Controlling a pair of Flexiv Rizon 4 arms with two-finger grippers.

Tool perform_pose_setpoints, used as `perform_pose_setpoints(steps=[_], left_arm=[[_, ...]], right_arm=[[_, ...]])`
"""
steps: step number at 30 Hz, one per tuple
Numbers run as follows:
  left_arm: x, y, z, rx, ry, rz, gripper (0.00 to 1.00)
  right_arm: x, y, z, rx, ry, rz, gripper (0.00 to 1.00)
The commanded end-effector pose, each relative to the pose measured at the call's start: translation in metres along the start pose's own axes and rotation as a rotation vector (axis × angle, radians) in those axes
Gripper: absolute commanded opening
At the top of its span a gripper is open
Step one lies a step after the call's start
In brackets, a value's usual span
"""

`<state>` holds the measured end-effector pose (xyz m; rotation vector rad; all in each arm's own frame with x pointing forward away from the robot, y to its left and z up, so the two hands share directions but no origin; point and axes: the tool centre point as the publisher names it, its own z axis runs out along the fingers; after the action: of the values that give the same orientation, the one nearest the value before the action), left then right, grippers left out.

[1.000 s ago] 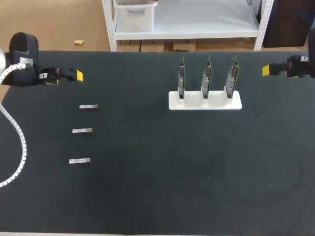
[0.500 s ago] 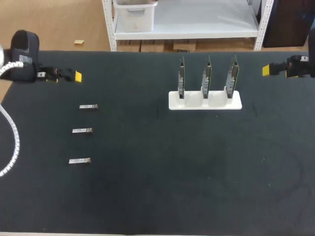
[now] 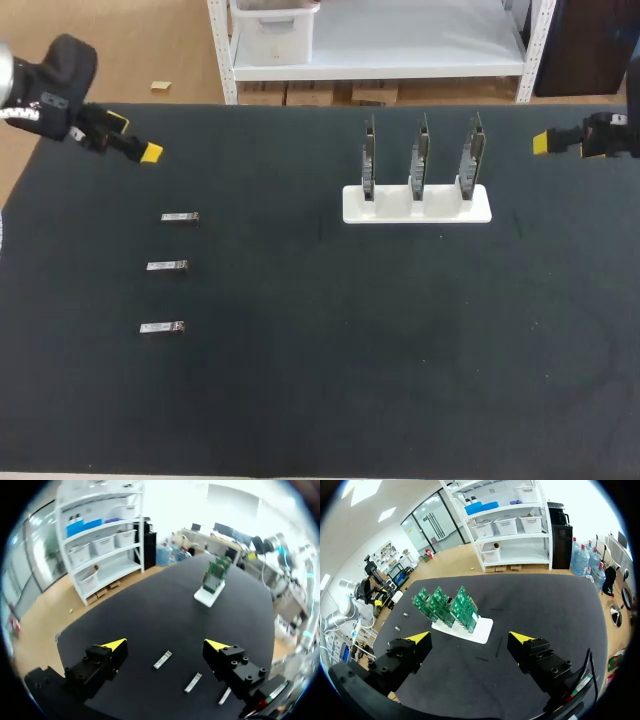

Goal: Pick up the optical module with the left hand, and insert it into the network port with the right hand.

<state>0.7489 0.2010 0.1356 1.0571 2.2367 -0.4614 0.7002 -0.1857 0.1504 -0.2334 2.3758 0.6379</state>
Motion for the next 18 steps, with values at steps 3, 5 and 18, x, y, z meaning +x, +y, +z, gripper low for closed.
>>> perform_pose_setpoints(steps=[3, 5, 18], left_arm=[[0.004, 0.004, 0.022, 0.018, 0.246, 0.345, 1.0], [0.007, 0.002, 0.025, 0.037, 0.256, 0.385, 1.0], [0.039, 0.014, 0.053, 0.059, 0.422, 0.513, 1.0]], right_arm=[[0.0, 0.001, 0.0, 0.003, -0.001, 0.001, 1.0], [0.0, 0.001, 0.0, 0.003, -0.001, 0.001, 1.0], [0.0, 0.001, 0.0, 0.003, -0.001, 0.001, 1.0]])
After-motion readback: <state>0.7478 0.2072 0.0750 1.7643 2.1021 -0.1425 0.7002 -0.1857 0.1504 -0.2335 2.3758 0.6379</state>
